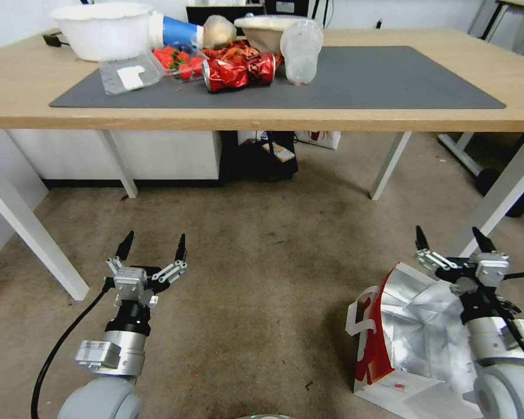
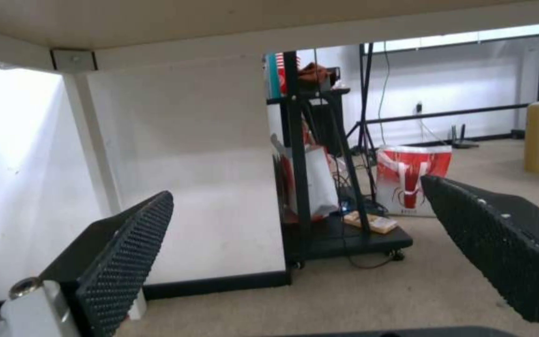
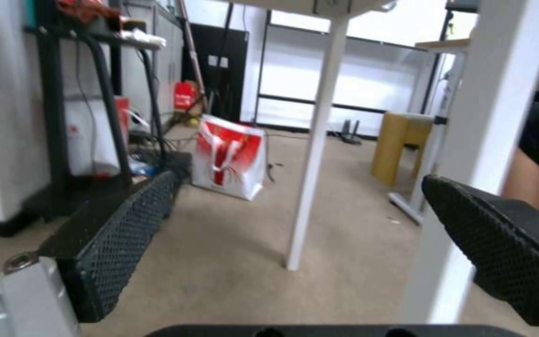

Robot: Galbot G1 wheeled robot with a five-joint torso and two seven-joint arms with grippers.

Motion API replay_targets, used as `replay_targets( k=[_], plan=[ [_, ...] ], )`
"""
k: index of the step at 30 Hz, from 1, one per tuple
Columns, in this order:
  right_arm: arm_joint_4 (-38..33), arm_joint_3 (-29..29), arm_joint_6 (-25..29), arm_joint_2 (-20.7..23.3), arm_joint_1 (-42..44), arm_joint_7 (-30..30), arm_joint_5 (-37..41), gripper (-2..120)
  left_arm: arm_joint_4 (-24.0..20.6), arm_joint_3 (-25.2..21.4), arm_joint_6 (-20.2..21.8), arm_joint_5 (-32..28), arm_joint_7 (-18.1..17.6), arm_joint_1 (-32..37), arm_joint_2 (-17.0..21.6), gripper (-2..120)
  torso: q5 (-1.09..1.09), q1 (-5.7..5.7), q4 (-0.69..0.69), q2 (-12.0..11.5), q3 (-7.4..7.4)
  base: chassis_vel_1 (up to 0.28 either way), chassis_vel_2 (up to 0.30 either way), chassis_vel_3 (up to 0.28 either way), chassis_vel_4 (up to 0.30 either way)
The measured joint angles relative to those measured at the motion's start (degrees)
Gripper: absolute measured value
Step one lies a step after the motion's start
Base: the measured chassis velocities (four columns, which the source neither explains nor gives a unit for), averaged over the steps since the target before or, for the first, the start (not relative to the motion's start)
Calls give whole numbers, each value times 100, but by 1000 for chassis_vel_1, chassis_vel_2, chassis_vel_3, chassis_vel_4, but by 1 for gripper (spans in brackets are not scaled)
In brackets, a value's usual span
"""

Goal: Pick up the food delivery bag from the floor and place it on the table.

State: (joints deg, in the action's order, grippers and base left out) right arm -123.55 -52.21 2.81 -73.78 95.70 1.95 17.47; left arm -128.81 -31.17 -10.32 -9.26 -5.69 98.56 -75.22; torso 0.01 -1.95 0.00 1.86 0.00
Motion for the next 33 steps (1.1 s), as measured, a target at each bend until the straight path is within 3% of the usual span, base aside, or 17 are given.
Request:
replay_targets(
  k=[11,19,33],
  plan=[
    [846,-315,360,118,-83,410,-126,100,87,0,14,37,-15,34,-87,97,0,-1,0,5,0,0,0,0,0],
    [1393,-467,351,172,-190,788,-291,100,149,-6,-2,46,-62,43,-108,95,-1,-1,0,7,0,0,0,0,0],
    [2096,-593,111,150,-344,787,-488,100,176,-35,-91,123,-96,106,-191,95,-1,-1,0,9,0,0,0,0,0]
  ],
)
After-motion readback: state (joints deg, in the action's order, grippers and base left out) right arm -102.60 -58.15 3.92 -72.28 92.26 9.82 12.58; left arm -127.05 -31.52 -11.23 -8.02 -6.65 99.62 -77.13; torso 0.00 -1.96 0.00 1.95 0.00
